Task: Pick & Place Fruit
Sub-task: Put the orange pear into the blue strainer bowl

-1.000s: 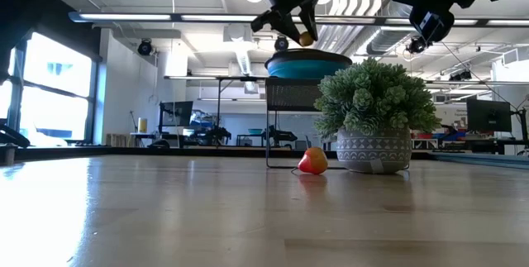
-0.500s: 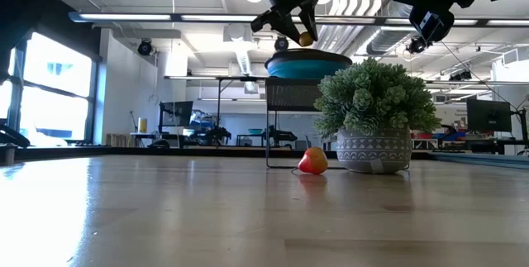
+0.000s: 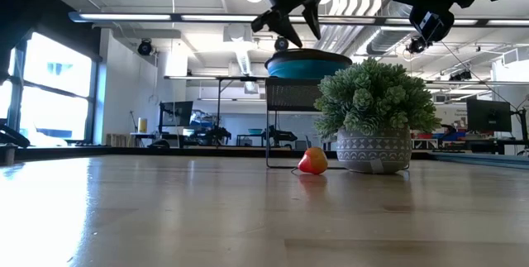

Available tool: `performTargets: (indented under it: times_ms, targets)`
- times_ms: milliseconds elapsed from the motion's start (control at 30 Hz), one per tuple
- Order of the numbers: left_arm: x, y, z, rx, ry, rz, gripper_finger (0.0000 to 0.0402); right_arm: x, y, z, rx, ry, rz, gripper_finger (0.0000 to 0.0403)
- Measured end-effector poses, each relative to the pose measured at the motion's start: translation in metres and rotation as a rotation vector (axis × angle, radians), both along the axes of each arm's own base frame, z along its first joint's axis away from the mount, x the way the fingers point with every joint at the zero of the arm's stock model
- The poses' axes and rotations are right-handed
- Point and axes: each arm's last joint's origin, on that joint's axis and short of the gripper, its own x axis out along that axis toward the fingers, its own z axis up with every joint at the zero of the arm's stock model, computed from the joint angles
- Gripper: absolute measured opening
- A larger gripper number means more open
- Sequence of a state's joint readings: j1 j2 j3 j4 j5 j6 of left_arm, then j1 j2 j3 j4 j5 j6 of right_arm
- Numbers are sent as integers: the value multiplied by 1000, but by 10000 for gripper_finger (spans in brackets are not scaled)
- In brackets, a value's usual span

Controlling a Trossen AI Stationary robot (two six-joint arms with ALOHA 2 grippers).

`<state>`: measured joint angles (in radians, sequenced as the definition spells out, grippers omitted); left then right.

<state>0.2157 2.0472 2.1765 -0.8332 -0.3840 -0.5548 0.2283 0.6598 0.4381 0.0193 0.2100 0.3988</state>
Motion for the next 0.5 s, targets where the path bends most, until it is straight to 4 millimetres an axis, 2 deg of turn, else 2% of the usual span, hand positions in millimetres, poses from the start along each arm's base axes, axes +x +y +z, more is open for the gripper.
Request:
performTargets:
  times_ms: [333,500]
  targets:
    - [1,-1,1,-3,-19,-13,212,0,0,0,-2,0,3,2]
    - [5,-21,3,25,-7,-68,194,0,0,0,-2,0,5,2]
